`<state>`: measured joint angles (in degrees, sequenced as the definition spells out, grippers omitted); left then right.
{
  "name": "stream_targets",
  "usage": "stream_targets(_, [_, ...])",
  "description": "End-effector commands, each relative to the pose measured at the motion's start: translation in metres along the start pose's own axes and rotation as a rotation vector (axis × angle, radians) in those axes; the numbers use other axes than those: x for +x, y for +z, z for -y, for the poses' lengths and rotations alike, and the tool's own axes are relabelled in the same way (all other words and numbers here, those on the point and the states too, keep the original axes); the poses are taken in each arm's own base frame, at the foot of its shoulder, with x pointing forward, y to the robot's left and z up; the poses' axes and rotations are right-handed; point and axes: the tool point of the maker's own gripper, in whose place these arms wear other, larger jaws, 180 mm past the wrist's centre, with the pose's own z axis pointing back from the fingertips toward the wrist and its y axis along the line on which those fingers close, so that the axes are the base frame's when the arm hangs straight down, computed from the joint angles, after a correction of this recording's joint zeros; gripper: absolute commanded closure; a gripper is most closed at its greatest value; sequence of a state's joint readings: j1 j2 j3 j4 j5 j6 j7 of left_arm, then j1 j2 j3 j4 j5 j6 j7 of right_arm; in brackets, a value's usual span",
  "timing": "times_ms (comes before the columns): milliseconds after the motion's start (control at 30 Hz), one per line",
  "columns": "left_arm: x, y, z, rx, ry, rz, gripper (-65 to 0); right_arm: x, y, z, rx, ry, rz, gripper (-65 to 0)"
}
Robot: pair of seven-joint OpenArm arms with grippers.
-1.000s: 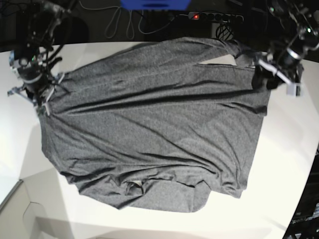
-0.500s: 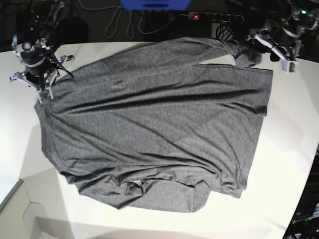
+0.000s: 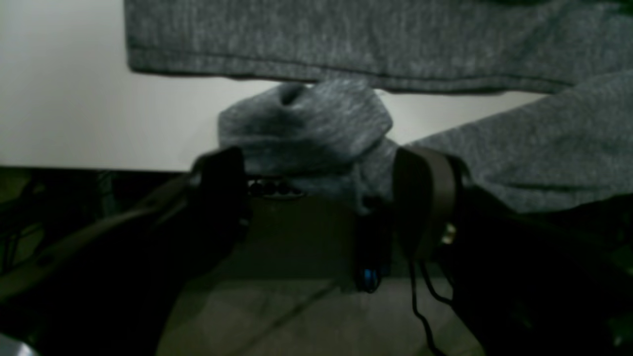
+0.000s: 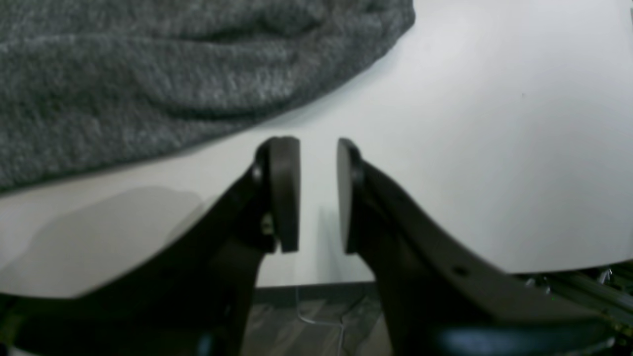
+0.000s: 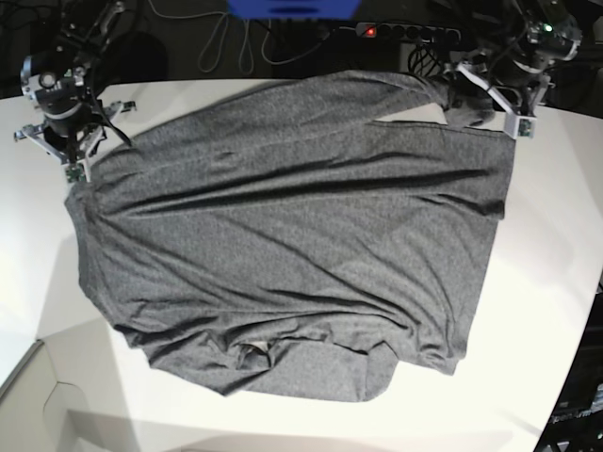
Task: Layout the t-shirt on the table in an organized manner, then fold the t-shirt properly
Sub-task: 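Regrasp the shirt's edge with both grippers at its corners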
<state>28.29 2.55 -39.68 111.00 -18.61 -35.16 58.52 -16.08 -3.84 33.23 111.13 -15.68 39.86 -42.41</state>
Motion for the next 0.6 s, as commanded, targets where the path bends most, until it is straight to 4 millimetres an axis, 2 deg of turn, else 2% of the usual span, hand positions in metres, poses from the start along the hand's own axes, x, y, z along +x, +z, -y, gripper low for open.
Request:
stream_targets(0, [0.01,0.0,0.004,-0.015,-0.013,0.032,-44.9,0.009,0.004,0.005,-0.014,0.007,0.036,-14.3])
stream_targets(100, [-0.001,-0.01,0.004,-0.033,0.016,0.0,-44.7,0.009,0.004,0.005,-0.014,0.007,0.036,-14.3])
stream_targets(167, [-0.004,-0.016,0.004,-0.041,0.032,-0.01,-42.3,0.009,0.004,0.005,-0.014,0.007,0.036,-14.3])
stream_targets(333, [-0.006,-0.018,-0.003,-0.042,0.03,-0.021,-23.4,0.009,0.004,0.006,-0.016,0.01,0.036,-14.3])
stream_targets(400, [0.002,-0.019,-0.005,-0.038,0.025,-0.003,-16.8,0.009,0.004,0.006,-0.016,0.01,0.036,-14.3])
stream_targets(567, [0.008,-0.017,-0.005,-0.034,0.015,0.013,-5.1,0.009,0.004,0.006,-0.016,0.01,0.035,-14.3])
